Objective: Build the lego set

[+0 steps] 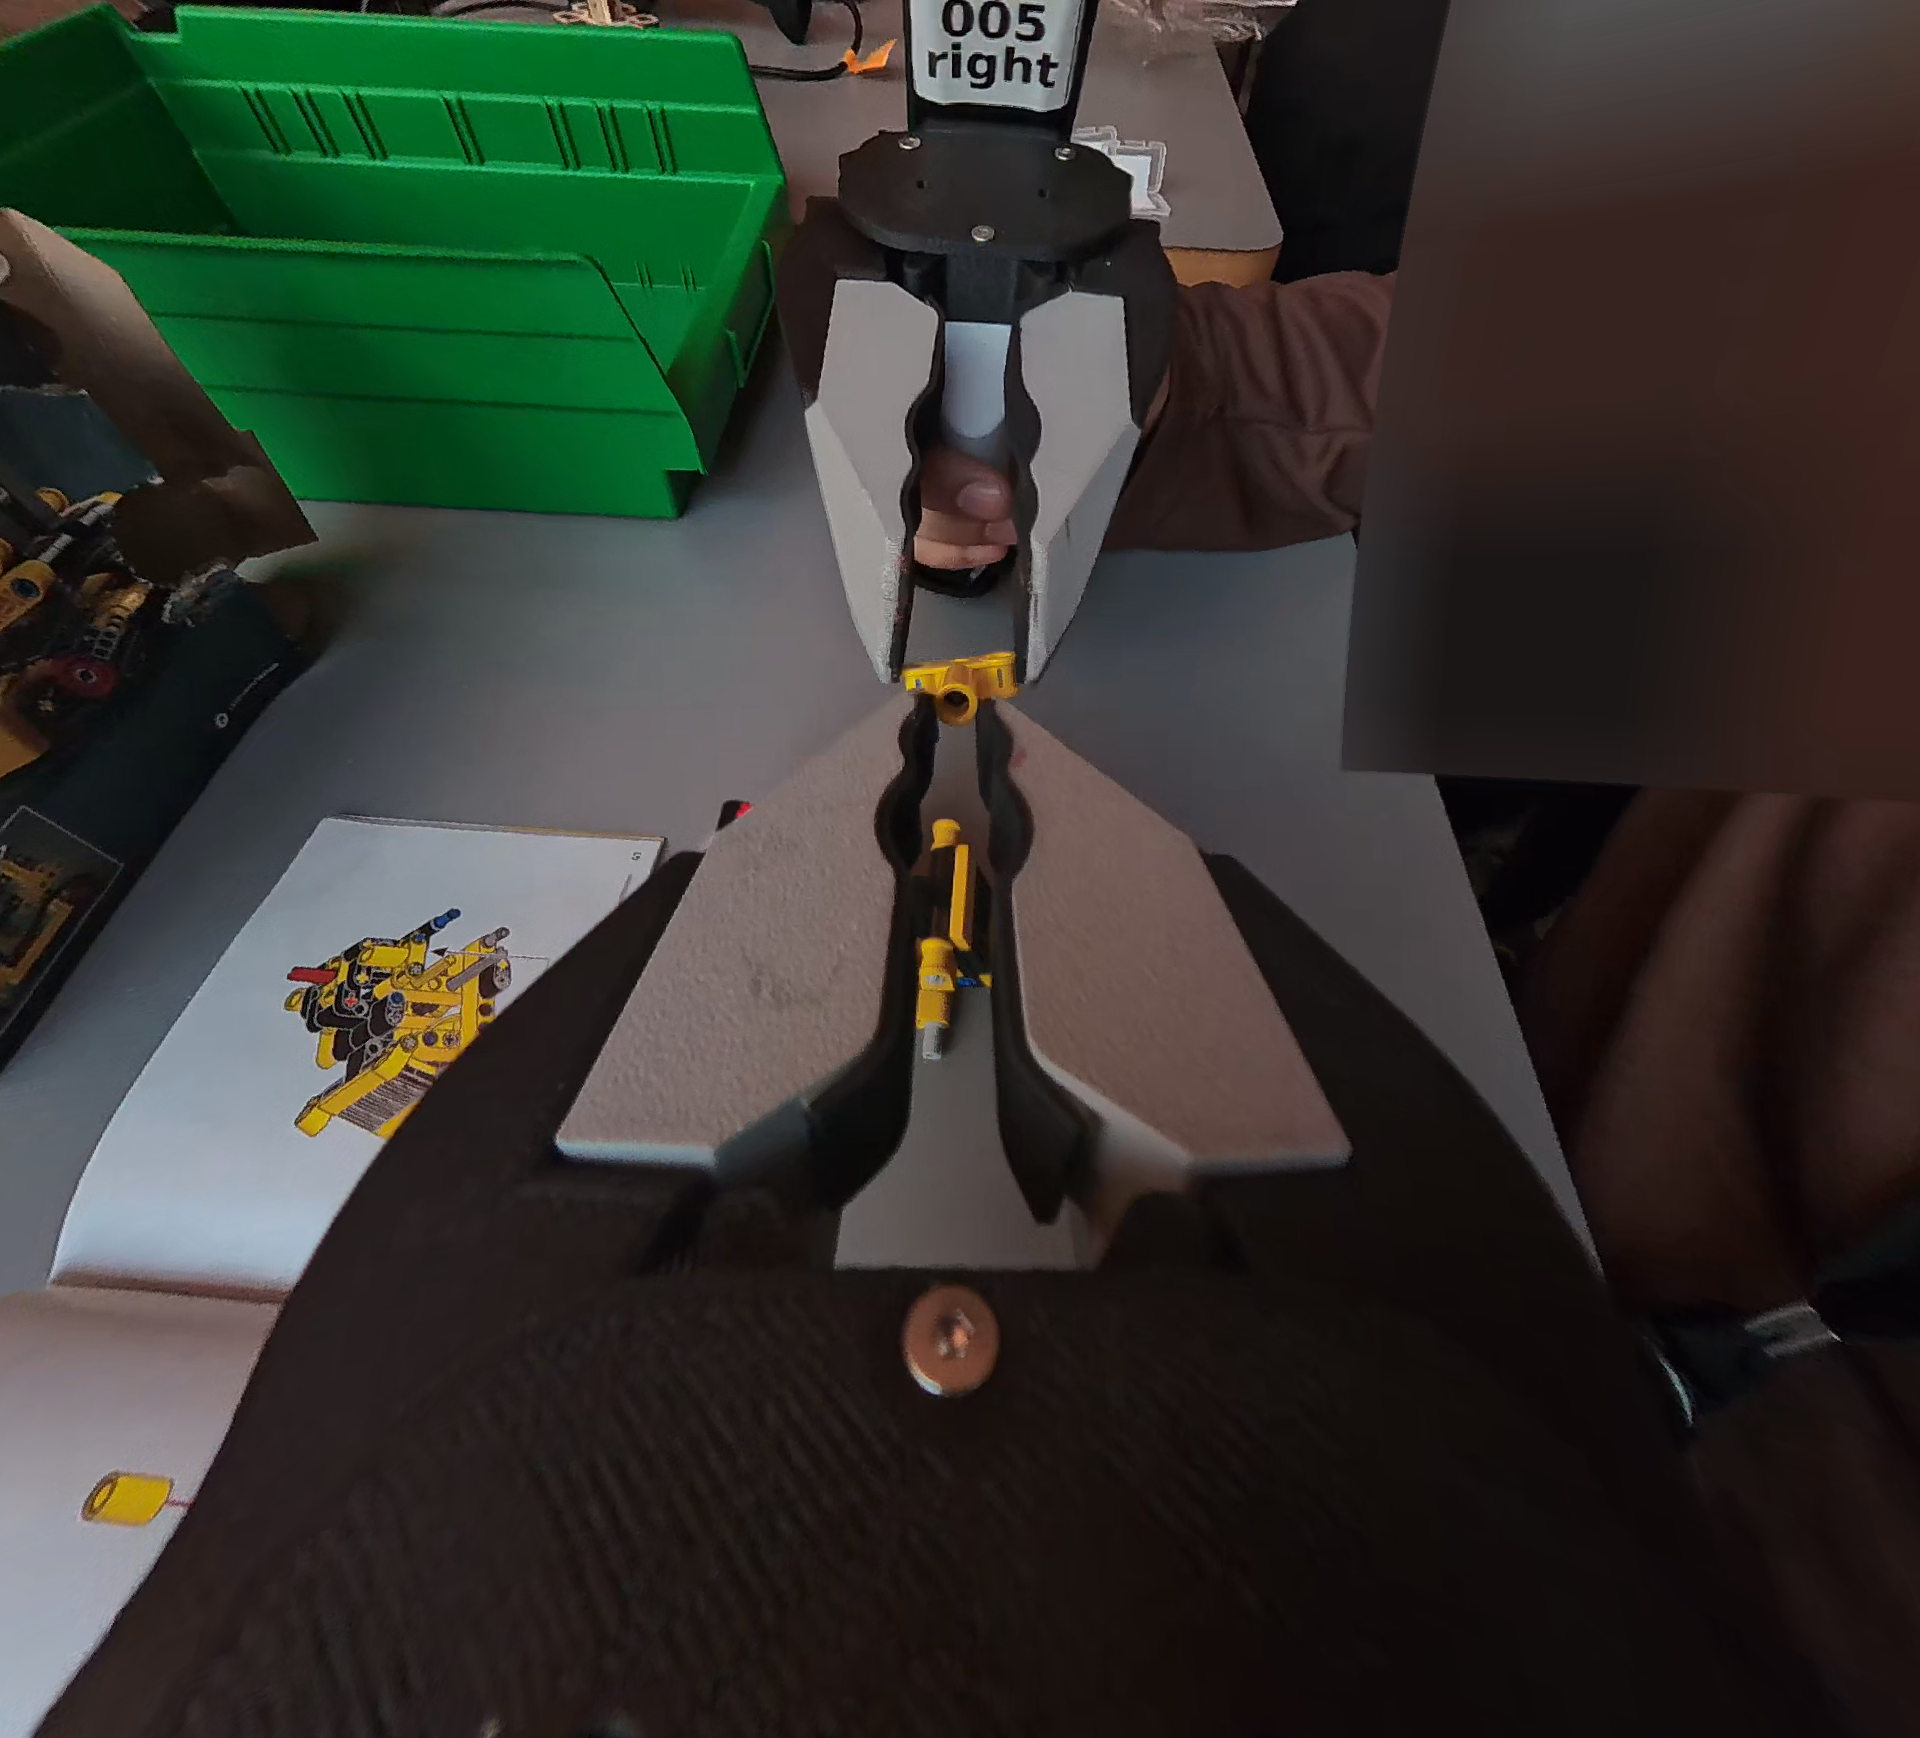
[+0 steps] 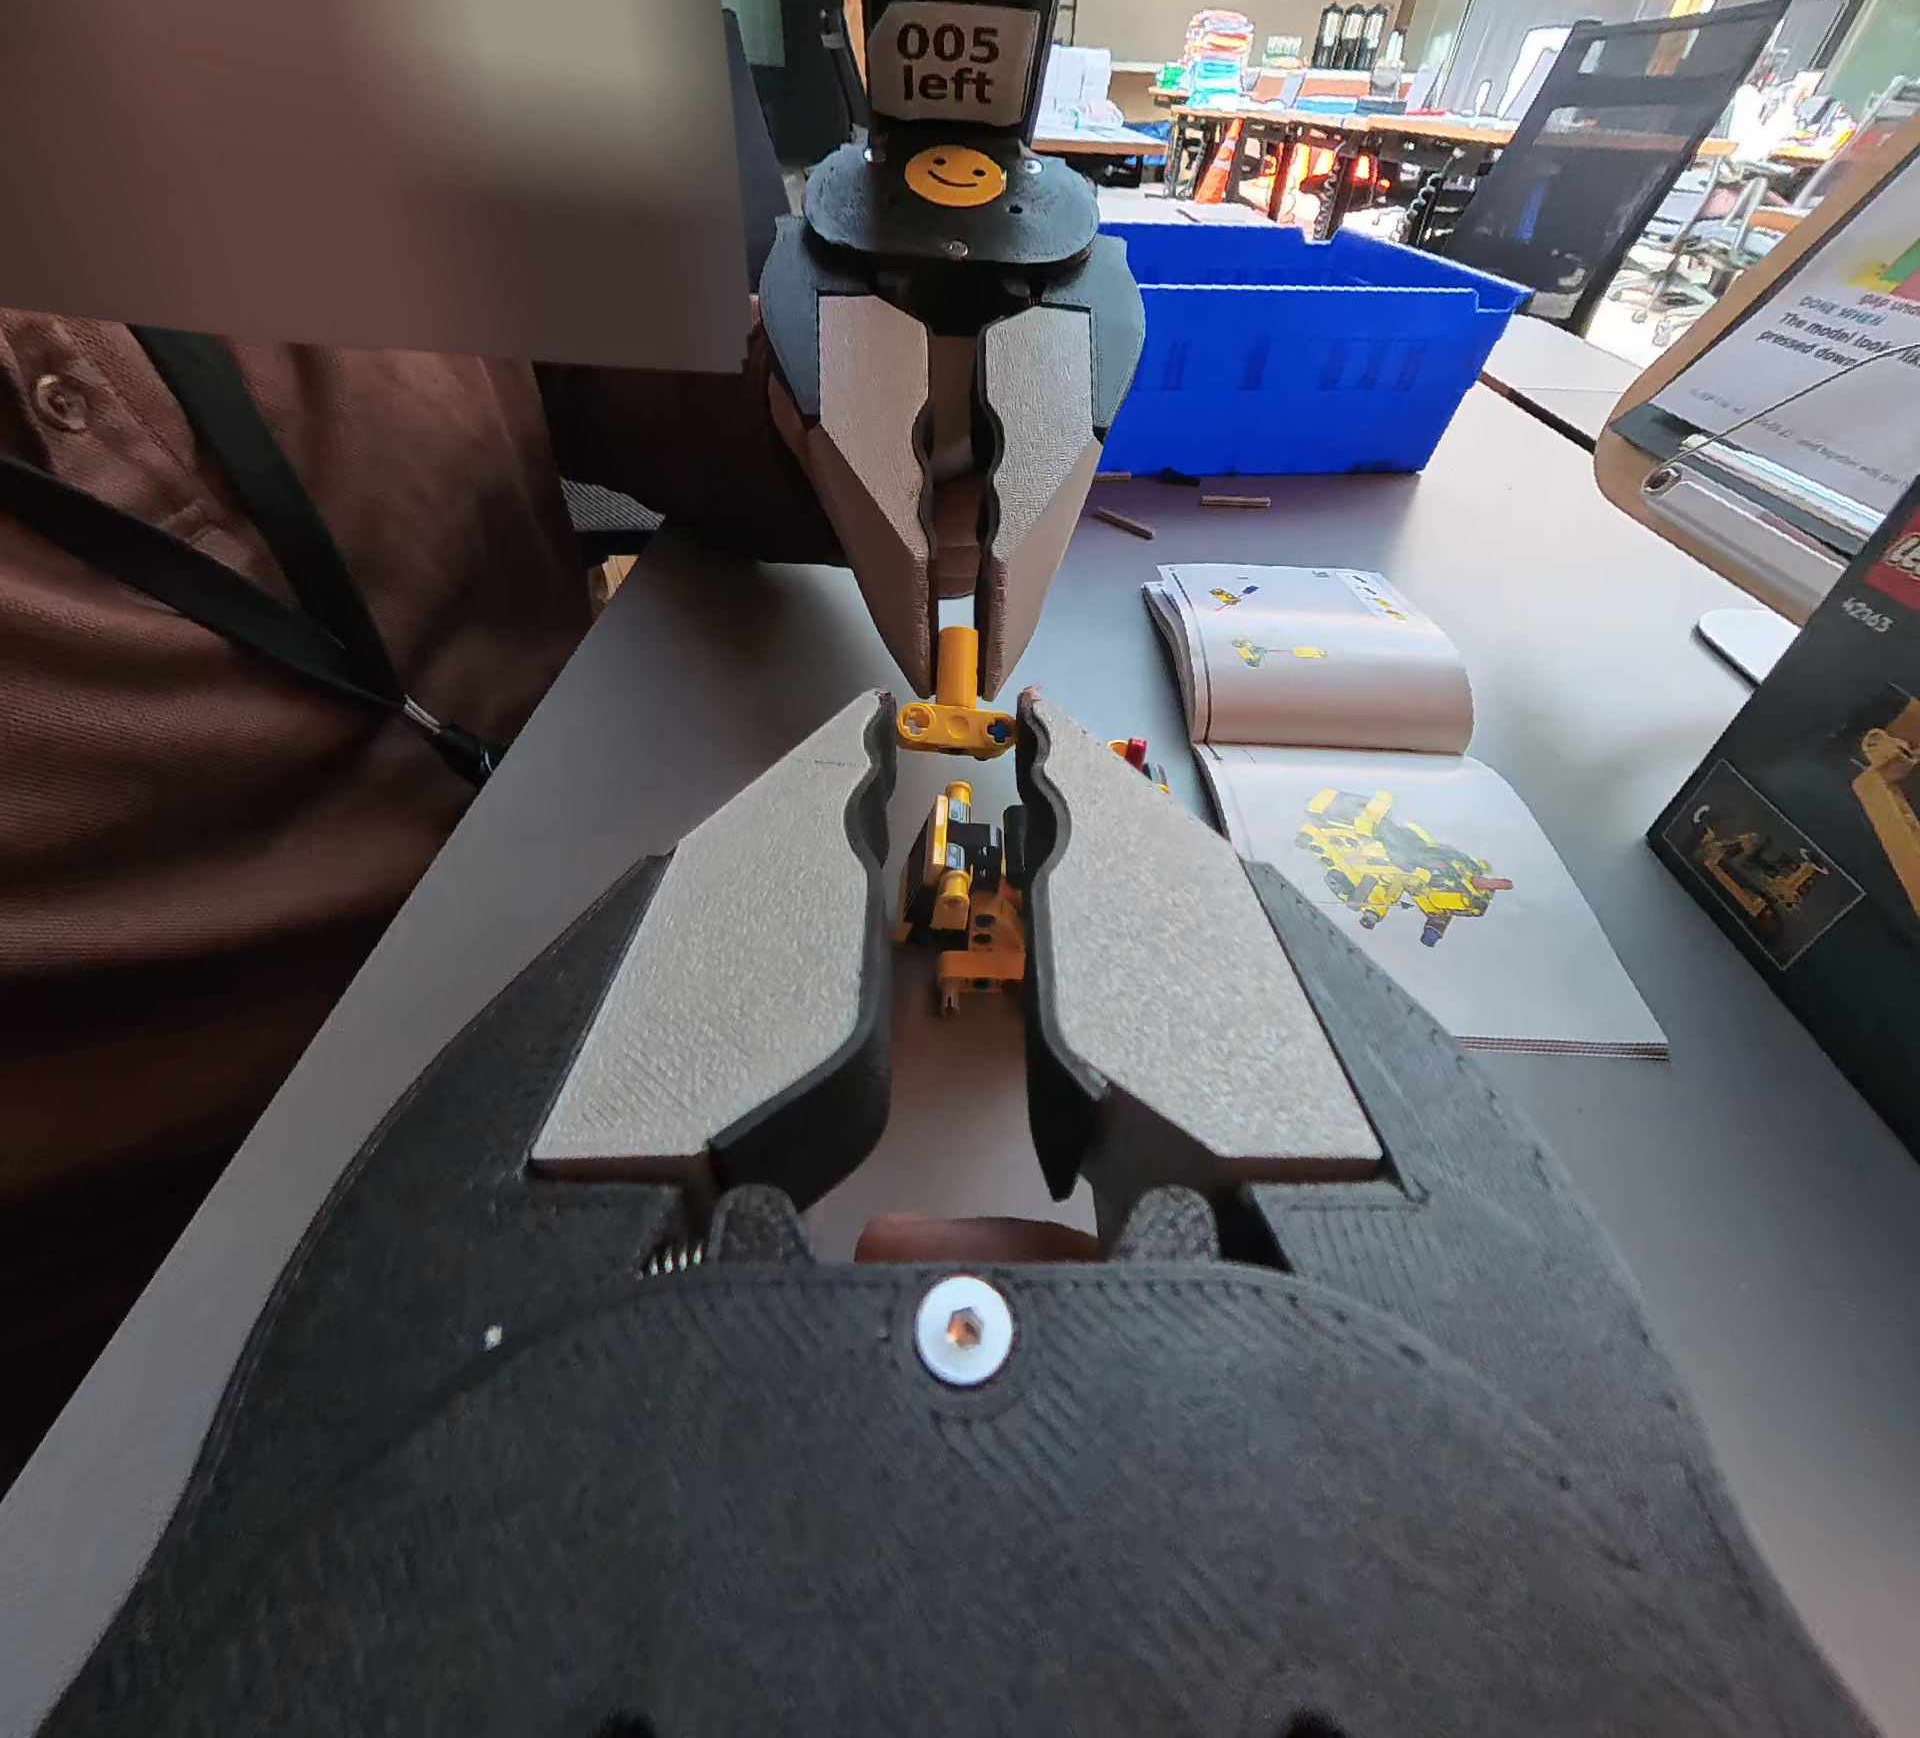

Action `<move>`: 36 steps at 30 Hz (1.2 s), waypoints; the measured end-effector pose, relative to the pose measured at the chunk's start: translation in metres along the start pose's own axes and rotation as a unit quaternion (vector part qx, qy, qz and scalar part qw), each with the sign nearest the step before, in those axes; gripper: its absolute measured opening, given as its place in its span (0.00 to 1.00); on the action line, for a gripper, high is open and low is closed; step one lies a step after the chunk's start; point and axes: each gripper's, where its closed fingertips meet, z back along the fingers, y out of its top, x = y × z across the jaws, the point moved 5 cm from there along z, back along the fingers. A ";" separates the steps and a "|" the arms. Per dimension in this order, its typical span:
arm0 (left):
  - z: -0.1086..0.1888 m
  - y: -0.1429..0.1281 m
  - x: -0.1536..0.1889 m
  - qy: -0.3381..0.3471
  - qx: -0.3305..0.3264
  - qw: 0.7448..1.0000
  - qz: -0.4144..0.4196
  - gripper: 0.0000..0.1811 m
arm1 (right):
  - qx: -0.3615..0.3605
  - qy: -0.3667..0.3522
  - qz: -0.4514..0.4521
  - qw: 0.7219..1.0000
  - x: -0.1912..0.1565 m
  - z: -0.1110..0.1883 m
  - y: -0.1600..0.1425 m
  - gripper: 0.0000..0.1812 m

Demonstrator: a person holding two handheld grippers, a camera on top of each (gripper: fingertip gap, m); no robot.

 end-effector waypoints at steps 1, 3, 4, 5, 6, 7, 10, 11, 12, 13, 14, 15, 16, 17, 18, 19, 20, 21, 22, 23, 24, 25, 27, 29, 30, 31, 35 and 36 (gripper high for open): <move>0.000 -0.001 0.000 0.001 -0.003 1.000 0.000 0.03 | -0.004 -0.001 0.002 1.000 0.000 -0.001 -0.001 0.11; 0.001 -0.003 -0.001 0.001 -0.010 1.000 0.000 0.03 | -0.010 -0.002 0.003 1.000 0.000 -0.003 -0.002 0.11; 0.001 -0.003 -0.001 0.001 -0.010 1.000 0.002 0.03 | -0.009 -0.005 0.002 1.000 0.001 -0.003 -0.002 0.11; 0.002 -0.003 -0.002 0.002 -0.010 1.000 0.003 0.03 | -0.008 -0.008 0.002 1.000 0.002 -0.003 -0.001 0.11; 0.003 -0.003 -0.004 0.002 -0.010 1.000 0.005 0.03 | -0.006 -0.012 0.001 1.000 0.003 -0.004 0.000 0.11; 0.004 -0.002 -0.005 0.003 -0.009 1.000 0.007 0.02 | -0.003 -0.016 0.001 1.000 0.004 -0.004 0.001 0.11; 0.006 0.000 -0.008 0.001 -0.003 1.000 0.014 0.02 | 0.006 -0.024 0.001 1.000 0.006 -0.004 0.005 0.11; 0.007 0.001 -0.008 0.003 -0.001 1.000 0.015 0.02 | 0.009 -0.026 0.001 1.000 0.006 -0.004 0.006 0.11; 0.008 0.003 -0.009 0.003 0.003 1.000 0.014 0.02 | 0.011 -0.027 0.001 1.000 0.007 -0.004 0.007 0.11; 0.008 0.003 -0.009 0.005 0.005 1.000 0.011 0.02 | 0.012 -0.029 0.001 0.999 0.007 -0.003 0.007 0.11; 0.010 0.004 -0.010 0.011 0.004 1.000 0.004 0.03 | 0.013 -0.035 0.003 0.999 0.008 -0.002 0.008 0.11; 0.012 0.005 -0.013 0.022 0.003 1.000 -0.003 0.06 | 0.014 -0.043 0.004 0.999 0.010 0.000 0.008 0.11; 0.016 0.006 -0.017 0.034 0.003 0.999 -0.010 0.09 | 0.015 -0.053 0.005 0.998 0.013 0.003 0.009 0.11; 0.022 0.007 -0.021 0.042 0.003 0.999 -0.016 0.09 | 0.019 -0.066 0.005 0.998 0.016 0.007 0.010 0.11; 0.027 0.008 -0.025 0.051 0.004 0.998 -0.021 0.08 | 0.025 -0.078 0.003 0.997 0.020 0.013 0.012 0.11; 0.033 0.007 -0.029 0.060 0.003 0.998 -0.024 0.07 | 0.034 -0.089 0.000 0.995 0.023 0.018 0.014 0.11; 0.037 0.005 -0.032 0.067 0.001 0.997 -0.023 0.07 | 0.045 -0.098 -0.005 0.994 0.026 0.024 0.017 0.10; 0.041 0.002 -0.036 0.071 -0.002 0.997 -0.020 0.08 | 0.058 -0.104 -0.010 0.993 0.028 0.030 0.020 0.11; 0.044 -0.001 -0.038 0.075 -0.004 0.997 -0.016 0.08 | 0.069 -0.108 -0.016 0.992 0.030 0.034 0.022 0.11; 0.046 -0.005 -0.040 0.077 -0.003 0.997 -0.009 0.07 | 0.077 -0.111 -0.019 0.991 0.031 0.038 0.024 0.11; 0.046 -0.009 -0.042 0.077 0.000 0.997 -0.001 0.07 | 0.084 -0.112 -0.021 0.990 0.032 0.040 0.025 0.11; 0.046 -0.014 -0.043 0.075 0.000 0.997 0.008 0.06 | 0.088 -0.113 -0.023 0.989 0.033 0.041 0.025 0.11; 0.044 -0.022 -0.046 0.073 -0.012 0.997 0.016 0.06 | 0.092 -0.112 -0.026 0.989 0.033 0.042 0.026 0.11; 0.043 -0.030 -0.050 0.085 -0.027 0.996 0.014 0.06 | 0.092 -0.111 -0.028 0.989 0.034 0.043 0.026 0.11; 0.044 -0.033 -0.052 0.088 -0.031 0.996 0.014 0.06 | 0.090 -0.110 -0.029 0.989 0.034 0.043 0.025 0.11; 0.045 -0.036 -0.054 0.090 -0.033 0.995 0.015 0.06 | 0.088 -0.111 -0.029 0.990 0.034 0.042 0.025 0.11; 0.051 -0.048 -0.060 0.097 -0.042 0.994 0.030 0.05 | 0.083 -0.111 -0.031 0.990 0.035 0.042 0.022 0.11; 0.052 -0.050 -0.062 0.098 -0.043 0.994 0.034 0.05 | 0.083 -0.110 -0.032 0.990 0.035 0.042 0.022 0.11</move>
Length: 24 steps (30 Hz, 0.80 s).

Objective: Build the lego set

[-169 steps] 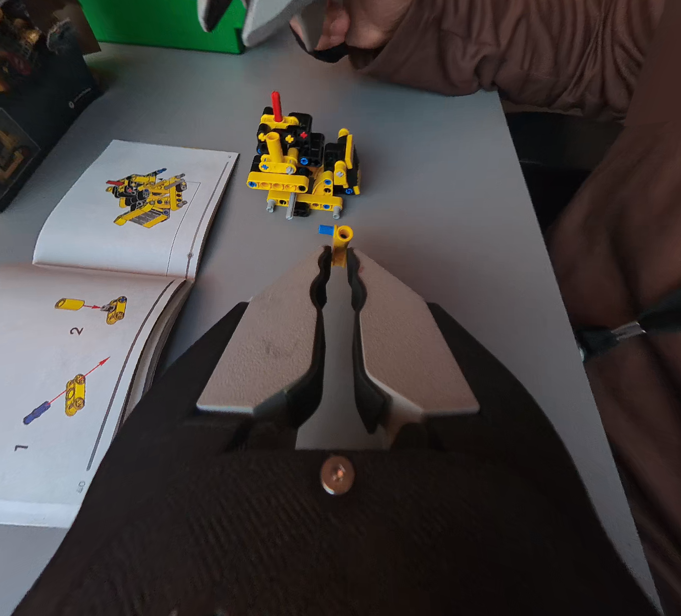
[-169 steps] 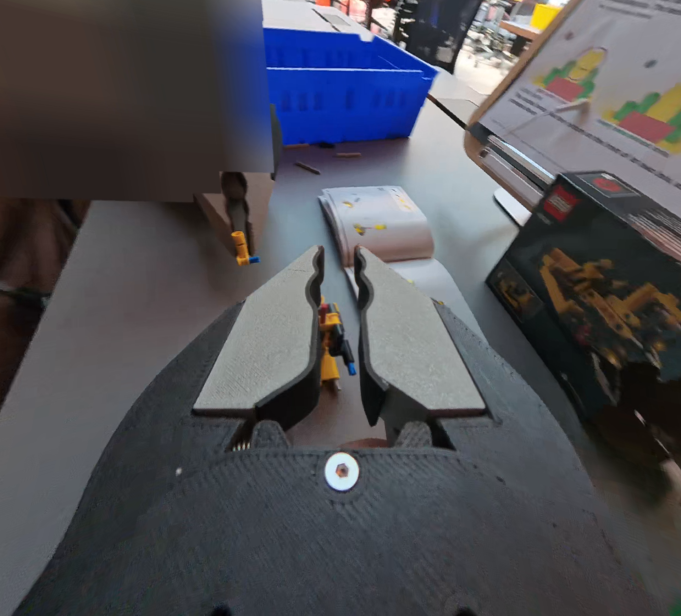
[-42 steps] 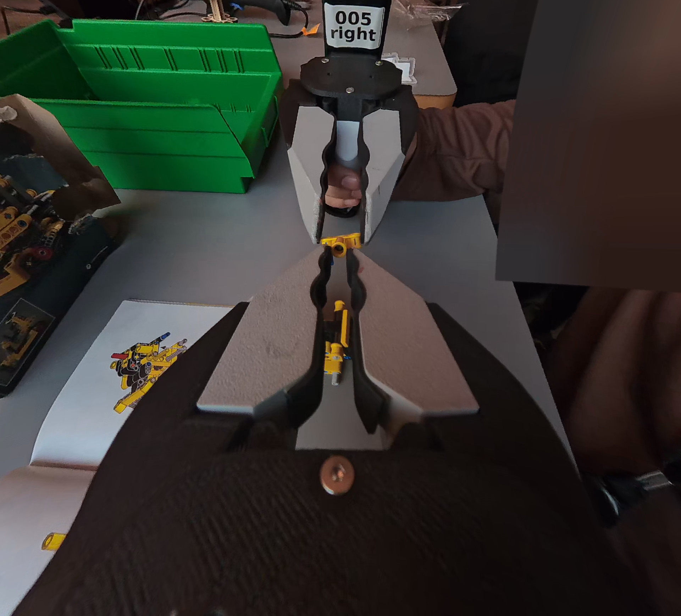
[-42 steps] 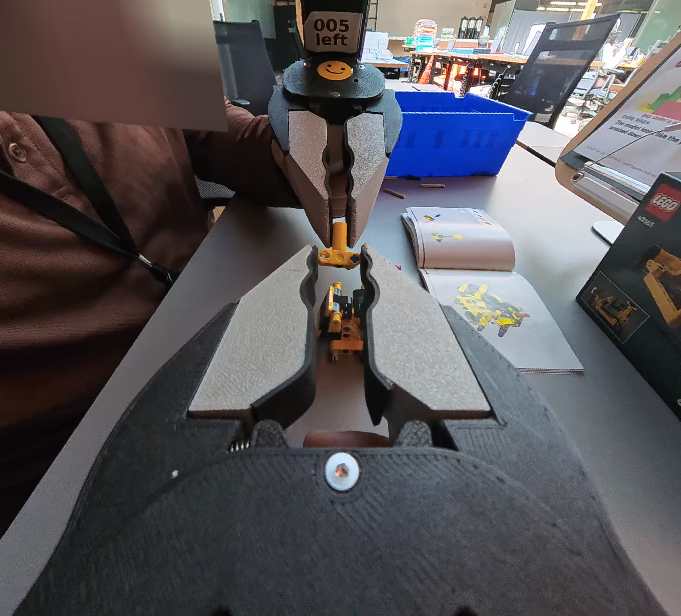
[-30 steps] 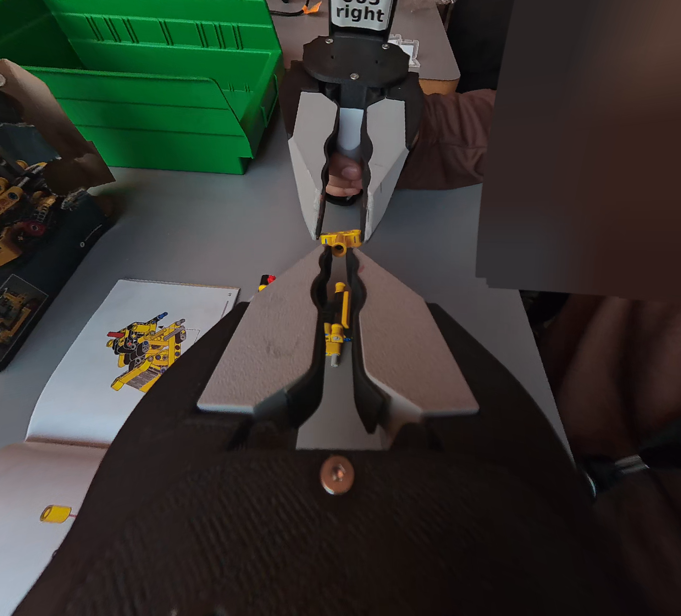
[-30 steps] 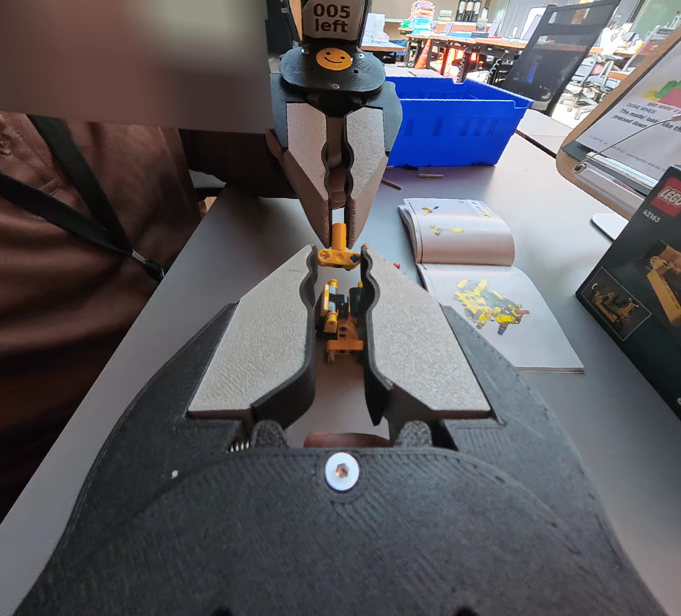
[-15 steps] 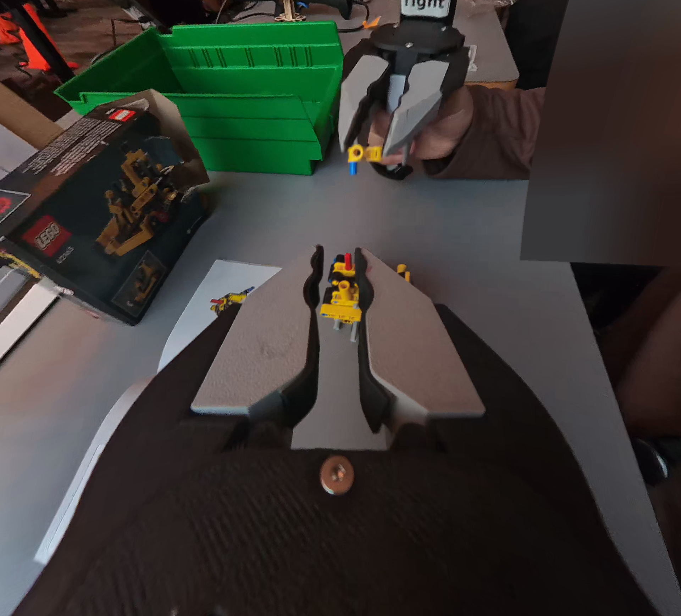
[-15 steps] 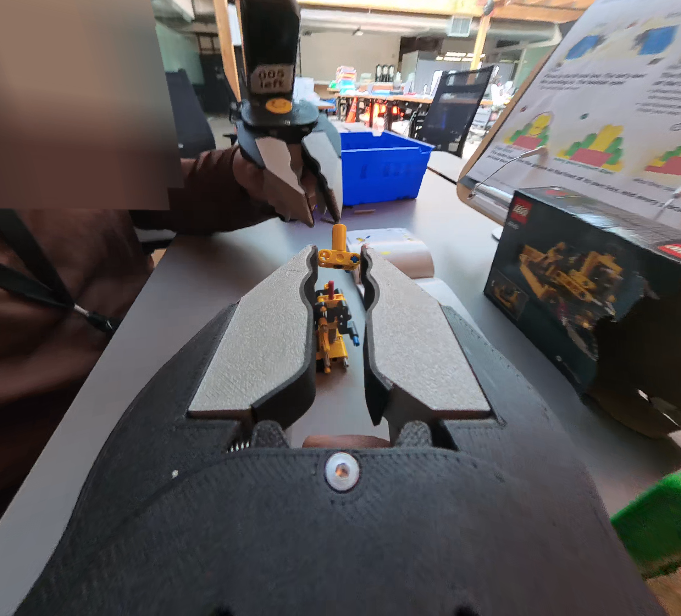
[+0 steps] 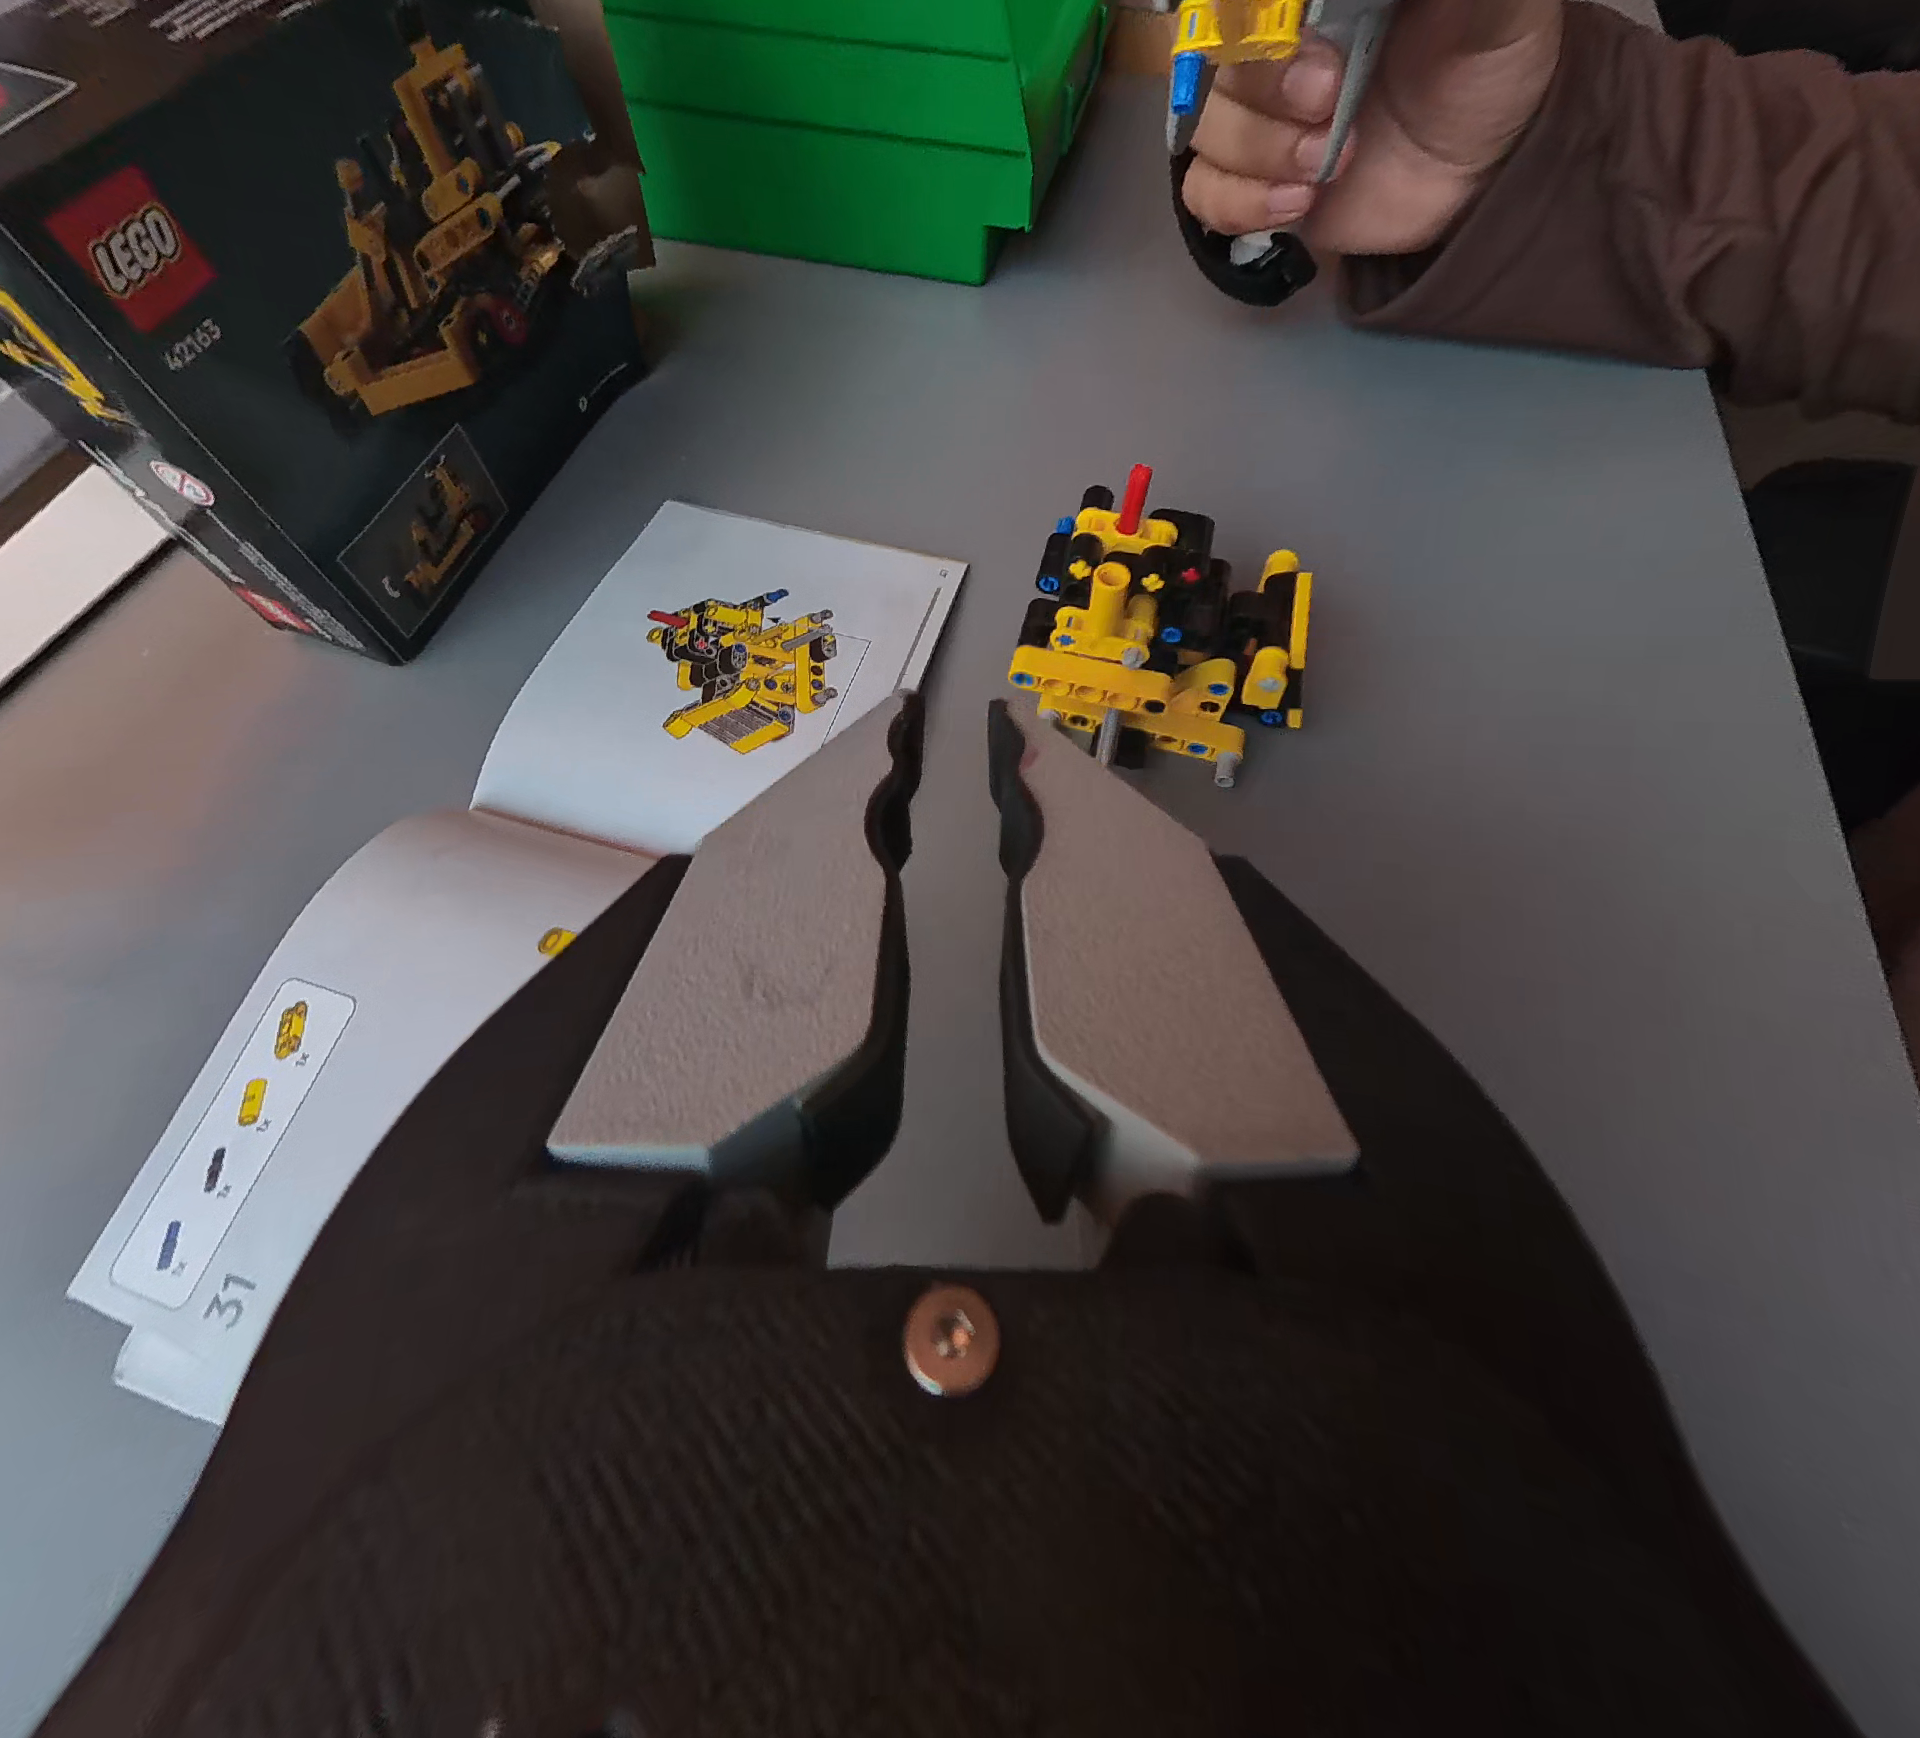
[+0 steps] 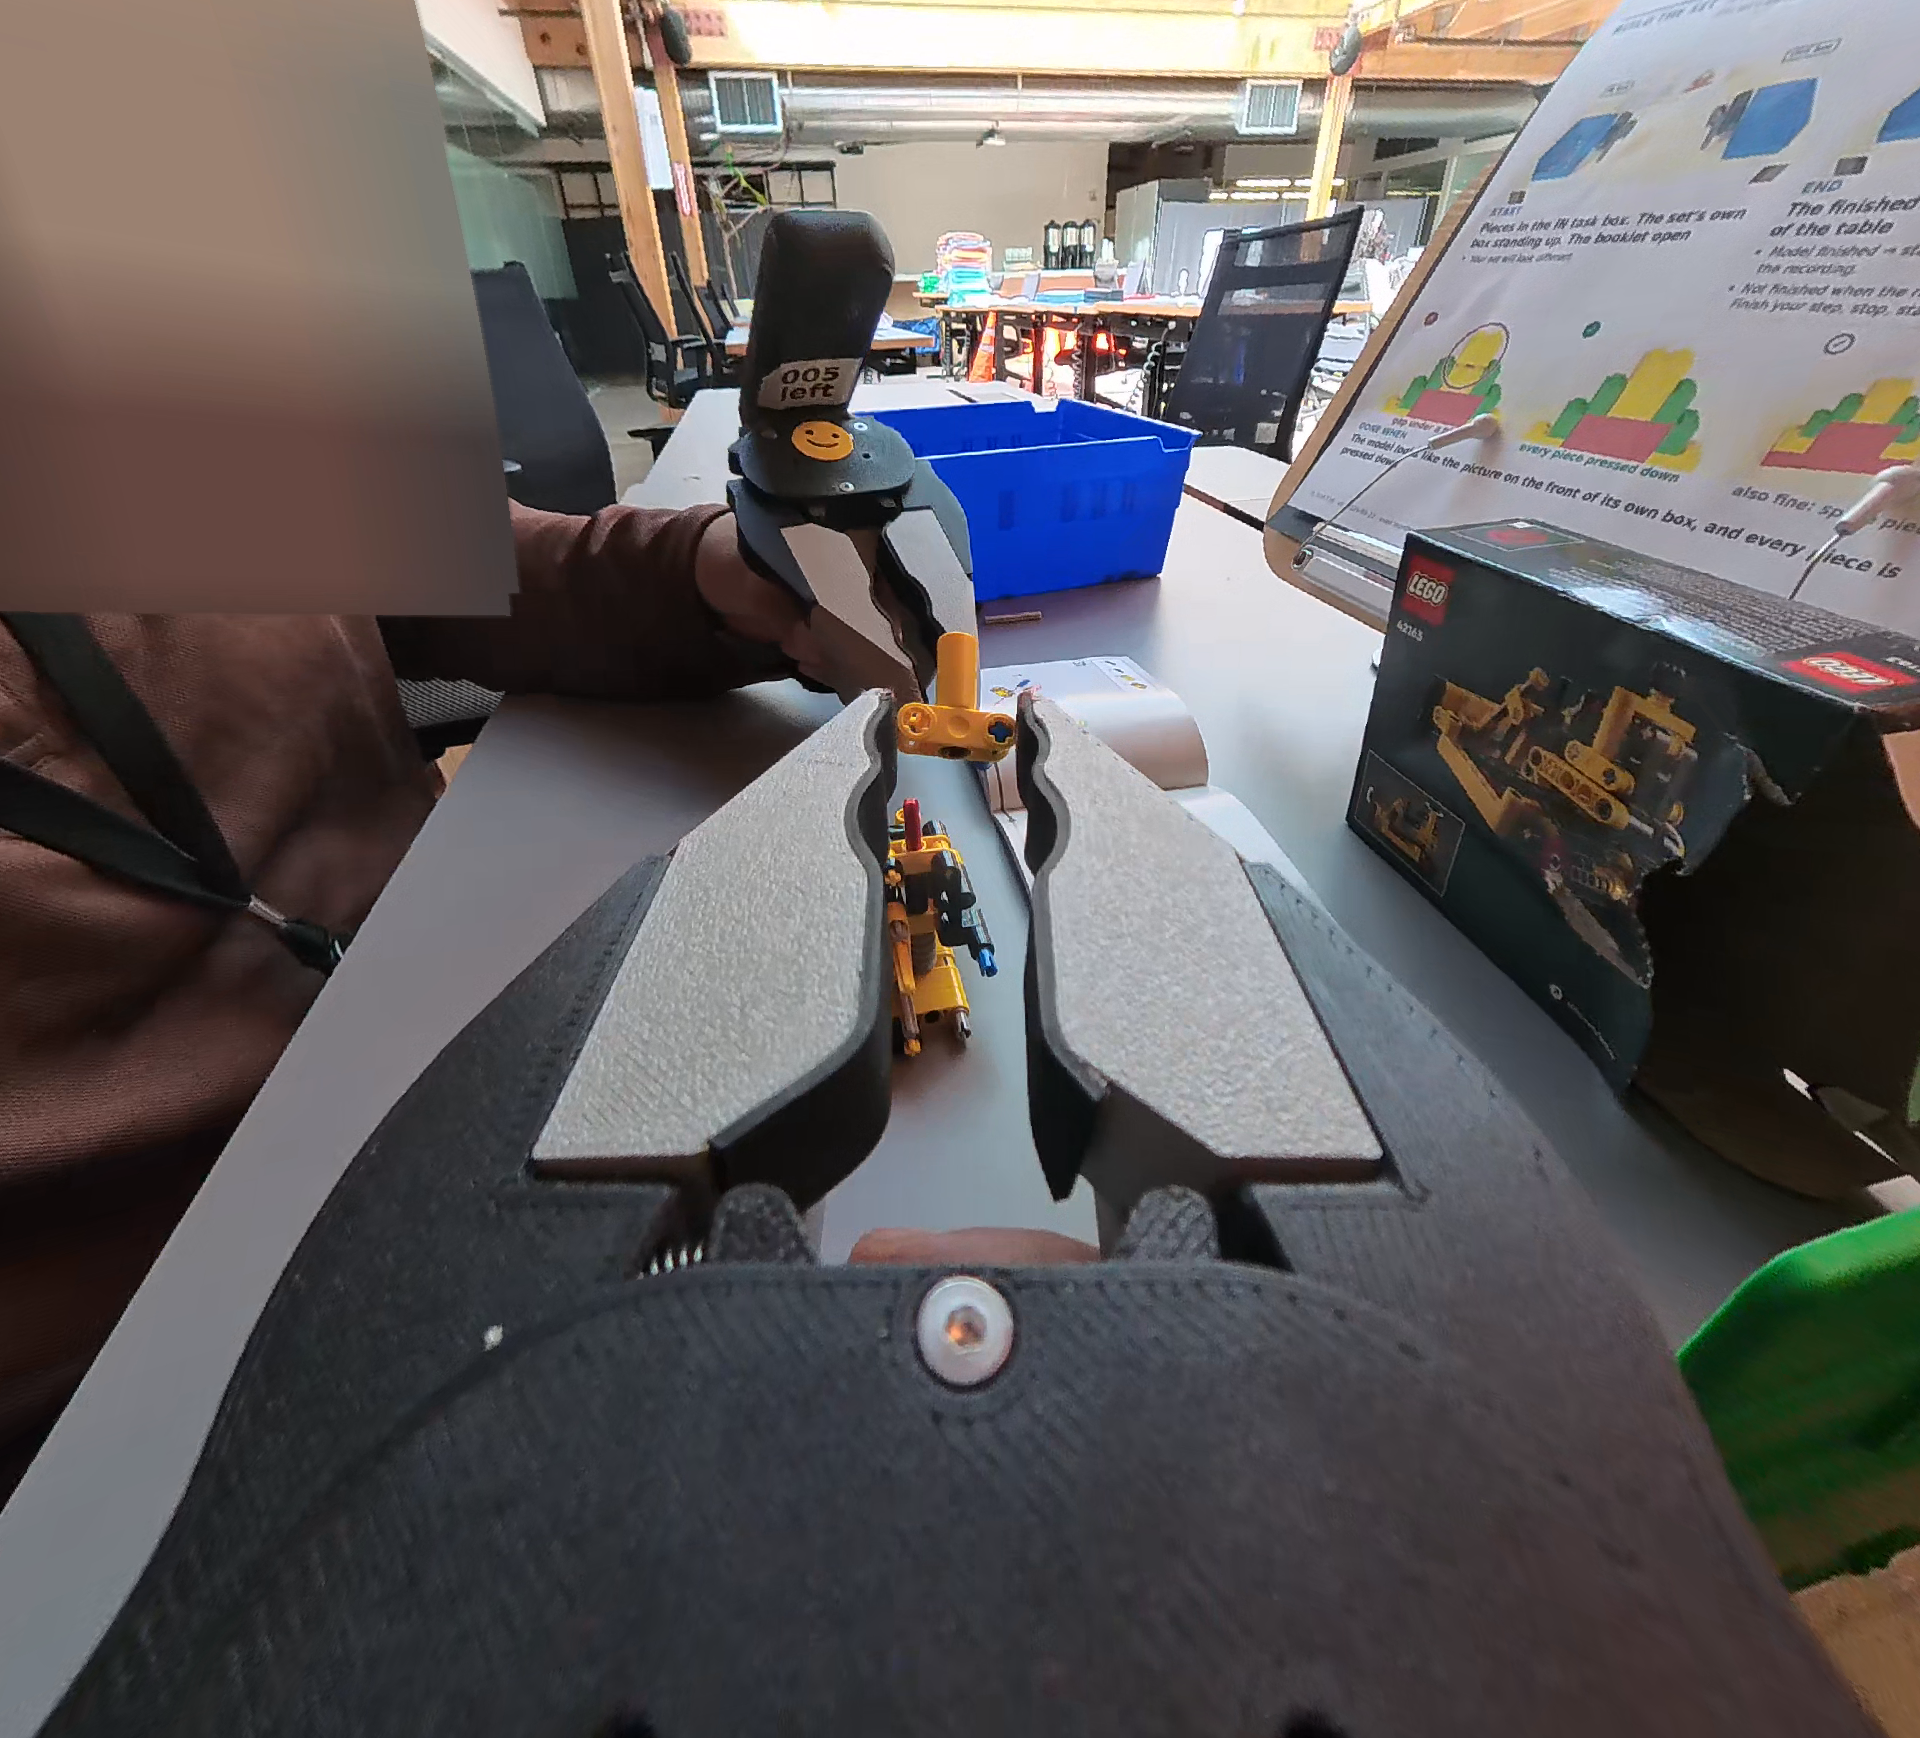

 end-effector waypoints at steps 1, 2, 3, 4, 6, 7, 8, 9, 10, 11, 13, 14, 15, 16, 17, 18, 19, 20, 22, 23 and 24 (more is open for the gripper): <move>0.000 -0.002 -0.001 -0.001 -0.001 1.000 0.004 0.05 | -0.001 0.000 -0.001 1.000 0.000 0.000 0.000 0.11; 0.000 -0.003 -0.001 -0.002 -0.003 1.000 0.006 0.05 | -0.002 0.000 -0.001 1.000 0.000 0.000 -0.001 0.11; 0.000 -0.003 0.000 -0.003 -0.004 1.000 0.007 0.05 | -0.003 0.001 -0.002 1.000 0.001 0.000 -0.001 0.11; -0.001 -0.003 0.000 -0.003 -0.004 1.000 0.005 0.05 | -0.004 0.001 -0.002 1.000 0.001 -0.001 -0.002 0.11; -0.001 -0.003 0.002 -0.004 -0.009 1.000 -0.002 0.05 | -0.005 0.001 -0.003 1.000 0.001 -0.001 -0.002 0.11; -0.002 -0.004 0.003 -0.003 -0.011 1.000 -0.006 0.05 | -0.006 0.001 -0.003 1.000 0.001 -0.001 -0.003 0.11; -0.002 -0.005 0.004 -0.003 -0.014 1.000 -0.010 0.05 | -0.006 0.000 -0.003 1.000 0.002 -0.001 -0.003 0.11; -0.003 -0.007 0.005 -0.003 -0.019 1.000 -0.013 0.05 | -0.007 0.000 -0.003 1.000 0.002 -0.001 -0.003 0.11; -0.003 -0.008 0.005 -0.002 -0.023 1.000 -0.016 0.05 | -0.008 0.000 -0.004 1.000 0.002 -0.001 -0.004 0.11; -0.004 -0.010 0.006 -0.003 -0.026 1.000 -0.017 0.05 | -0.009 0.000 -0.005 1.000 0.002 -0.001 -0.004 0.11; -0.005 -0.012 0.007 -0.005 -0.031 0.999 -0.019 0.05 | -0.013 0.000 -0.006 1.000 0.003 -0.002 -0.006 0.11; -0.005 -0.012 0.007 -0.006 -0.033 0.999 -0.020 0.05 | -0.016 0.000 -0.006 1.000 0.003 -0.002 -0.007 0.11; -0.006 -0.012 0.008 -0.006 -0.033 0.999 -0.021 0.05 | -0.018 0.001 -0.006 1.000 0.003 -0.003 -0.008 0.11; -0.006 -0.012 0.008 -0.005 -0.033 0.999 -0.023 0.05 | -0.020 0.001 -0.006 1.000 0.002 -0.003 -0.008 0.11; -0.006 -0.012 0.008 -0.004 -0.034 0.999 -0.025 0.05 | -0.021 0.002 -0.005 1.000 0.002 -0.004 -0.009 0.11; -0.006 -0.012 0.008 -0.004 -0.035 0.999 -0.026 0.05 | -0.021 0.001 -0.005 1.000 0.002 -0.004 -0.009 0.11; -0.006 -0.012 0.008 -0.004 -0.035 0.999 -0.026 0.05 | -0.021 0.001 -0.006 1.000 0.002 -0.004 -0.009 0.11; -0.006 -0.012 0.008 -0.004 -0.036 0.999 -0.026 0.05 | -0.021 0.001 -0.007 1.000 0.002 -0.004 -0.009 0.11; -0.007 -0.013 0.009 -0.005 -0.037 0.999 -0.026 0.05 | -0.019 0.001 -0.008 1.000 0.003 -0.003 -0.008 0.11; -0.007 -0.013 0.009 -0.005 -0.038 0.999 -0.026 0.05 | -0.018 0.001 -0.007 1.000 0.003 -0.003 -0.008 0.11; -0.008 -0.014 0.009 -0.006 -0.039 0.999 -0.026 0.05 | -0.017 0.001 -0.007 1.000 0.002 -0.003 -0.007 0.11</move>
